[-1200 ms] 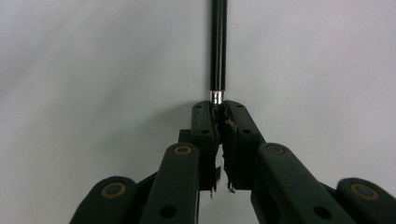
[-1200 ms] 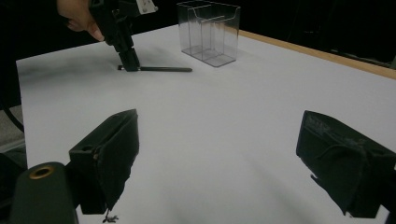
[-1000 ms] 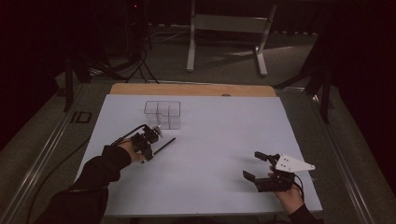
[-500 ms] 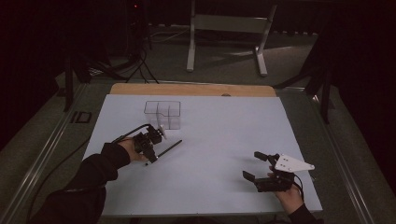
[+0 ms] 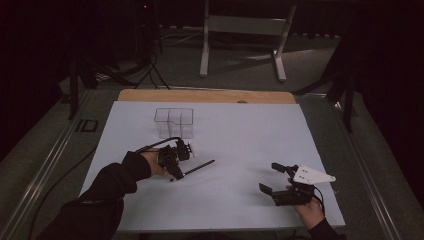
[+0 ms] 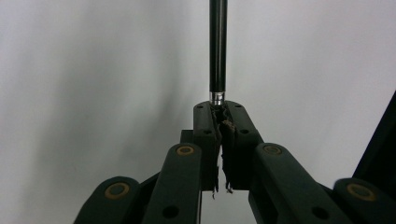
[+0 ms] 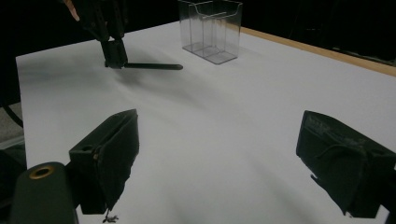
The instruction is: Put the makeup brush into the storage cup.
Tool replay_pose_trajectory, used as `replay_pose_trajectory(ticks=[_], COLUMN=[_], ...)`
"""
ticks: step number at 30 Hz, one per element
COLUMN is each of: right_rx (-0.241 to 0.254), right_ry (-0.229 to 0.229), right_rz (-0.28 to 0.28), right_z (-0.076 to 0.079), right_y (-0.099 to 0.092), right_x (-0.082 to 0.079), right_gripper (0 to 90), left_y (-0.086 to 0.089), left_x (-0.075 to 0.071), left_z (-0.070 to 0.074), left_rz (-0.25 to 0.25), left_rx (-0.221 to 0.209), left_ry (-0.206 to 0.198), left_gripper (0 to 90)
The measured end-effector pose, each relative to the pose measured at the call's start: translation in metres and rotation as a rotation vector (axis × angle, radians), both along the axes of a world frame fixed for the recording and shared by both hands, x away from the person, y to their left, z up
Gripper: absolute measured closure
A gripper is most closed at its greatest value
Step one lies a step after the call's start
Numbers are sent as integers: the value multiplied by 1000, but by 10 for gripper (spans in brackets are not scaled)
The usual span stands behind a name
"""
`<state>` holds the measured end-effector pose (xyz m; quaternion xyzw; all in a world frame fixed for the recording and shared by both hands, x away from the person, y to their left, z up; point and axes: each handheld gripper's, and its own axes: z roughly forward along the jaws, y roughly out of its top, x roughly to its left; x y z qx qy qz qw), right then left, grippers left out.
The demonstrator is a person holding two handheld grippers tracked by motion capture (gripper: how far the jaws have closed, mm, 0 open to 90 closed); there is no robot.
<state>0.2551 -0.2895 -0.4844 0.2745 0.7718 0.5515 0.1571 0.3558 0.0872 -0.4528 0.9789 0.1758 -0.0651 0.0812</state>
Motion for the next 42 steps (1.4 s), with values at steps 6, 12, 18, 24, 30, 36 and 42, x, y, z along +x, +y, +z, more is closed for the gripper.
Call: replay_pose_trajectory(ticks=[6,12,18,24,30,36,42], right_rx=[-5,-31,-51,-74,-104,-275,-348], right_ry=[1,-5,-34,-9,-65,-142,-137], right_rz=[-2,0,-4,3,18,54,103], right_z=[0,-1,1,8,31,50,63], right_y=[0,3,3,7,16,31,48], right_x=[0,0,0,2,4,3,13], right_gripper=[133,133,133,138,133,204,225], left_y=[-8,-13,-17,-21,-24,-25,-26], left_x=[2,1,3,2,2,3,2], left_z=[-1,0,1,0,2,3,4], left_rz=[-12,-48,-66,-85,-89,-82,-92], left_rx=[-12,-48,-57,-85,-81,-79,-84], left_ry=[2,-10,-13,-33,-36,-38,-29], left_gripper=[864,864,864,864,864,864,864])
